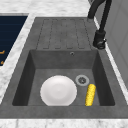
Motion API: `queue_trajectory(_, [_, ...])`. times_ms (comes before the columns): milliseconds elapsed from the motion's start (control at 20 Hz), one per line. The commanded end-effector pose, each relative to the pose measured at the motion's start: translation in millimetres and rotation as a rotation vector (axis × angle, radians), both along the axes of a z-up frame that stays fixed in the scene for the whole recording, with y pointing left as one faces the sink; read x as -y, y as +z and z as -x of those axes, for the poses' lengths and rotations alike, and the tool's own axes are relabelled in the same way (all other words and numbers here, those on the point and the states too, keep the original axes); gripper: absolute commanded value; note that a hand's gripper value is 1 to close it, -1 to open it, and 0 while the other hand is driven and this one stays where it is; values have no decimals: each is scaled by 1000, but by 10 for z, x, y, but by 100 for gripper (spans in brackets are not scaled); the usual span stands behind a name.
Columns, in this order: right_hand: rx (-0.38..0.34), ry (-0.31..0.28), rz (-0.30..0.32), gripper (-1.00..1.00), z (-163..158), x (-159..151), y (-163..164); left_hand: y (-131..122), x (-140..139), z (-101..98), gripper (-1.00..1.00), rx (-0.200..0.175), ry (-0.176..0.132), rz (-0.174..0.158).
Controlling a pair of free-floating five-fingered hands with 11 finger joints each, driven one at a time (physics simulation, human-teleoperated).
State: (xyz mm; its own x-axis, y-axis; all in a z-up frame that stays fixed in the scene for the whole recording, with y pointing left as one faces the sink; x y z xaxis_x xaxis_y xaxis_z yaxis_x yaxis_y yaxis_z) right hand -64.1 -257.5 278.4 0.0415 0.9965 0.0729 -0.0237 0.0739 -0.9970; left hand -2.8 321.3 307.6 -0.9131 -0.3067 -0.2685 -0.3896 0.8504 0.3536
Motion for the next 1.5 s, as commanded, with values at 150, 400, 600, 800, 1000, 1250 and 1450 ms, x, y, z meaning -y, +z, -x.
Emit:
queue_trajectory(150, [0,0,0,0,0,0,0,-4,9,59,-100,-70,-10,-131])
queue_trajectory(400, [0,0,0,0,0,0,0,-10,10,97,-100,-74,-13,-141])
queue_trajectory(600, [0,0,0,0,0,0,0,-15,10,130,-100,-78,-16,-149])
queue_trajectory(800, [0,0,0,0,0,0,0,-19,6,167,-100,-82,-19,-157])
queue_trajectory(1000, [0,0,0,0,0,0,0,-24,4,202,-100,-85,-21,-165])
queue_trajectory(1250, [0,0,0,0,0,0,0,-30,2,234,-100,-87,-23,-176])
queue_trajectory(1450, [0,0,0,0,0,0,0,-35,0,228,-100,-76,-22,-184])
